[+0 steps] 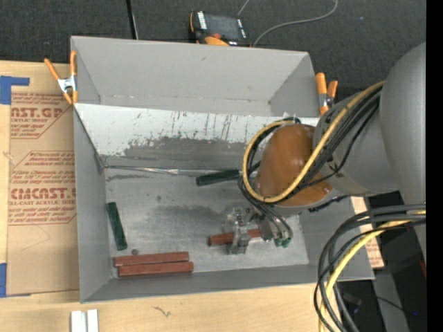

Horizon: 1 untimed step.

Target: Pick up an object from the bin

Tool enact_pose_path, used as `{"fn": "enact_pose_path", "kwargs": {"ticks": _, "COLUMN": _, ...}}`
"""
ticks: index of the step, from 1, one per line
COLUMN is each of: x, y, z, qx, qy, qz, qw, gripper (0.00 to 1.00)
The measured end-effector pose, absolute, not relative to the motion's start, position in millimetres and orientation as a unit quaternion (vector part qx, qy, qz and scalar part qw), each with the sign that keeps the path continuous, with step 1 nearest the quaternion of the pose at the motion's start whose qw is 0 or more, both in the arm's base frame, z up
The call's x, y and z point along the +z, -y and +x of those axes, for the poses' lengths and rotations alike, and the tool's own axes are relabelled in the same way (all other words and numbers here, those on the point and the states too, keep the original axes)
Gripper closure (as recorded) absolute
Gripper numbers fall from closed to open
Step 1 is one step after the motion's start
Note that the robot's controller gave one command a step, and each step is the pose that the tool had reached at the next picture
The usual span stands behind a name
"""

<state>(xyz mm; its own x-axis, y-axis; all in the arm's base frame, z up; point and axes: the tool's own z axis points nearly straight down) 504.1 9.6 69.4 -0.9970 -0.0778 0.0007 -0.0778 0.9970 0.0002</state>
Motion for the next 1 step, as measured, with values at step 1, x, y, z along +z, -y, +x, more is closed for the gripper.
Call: {"fn": "enact_pose_path", "kwargs": {"ticks": 1, "x": 252.7, "y": -21.8, "z": 517.5, "qx": 0.0, "qy": 0.99, "qz": 0.141, "qw": -0.005, "gripper": 1.0}}
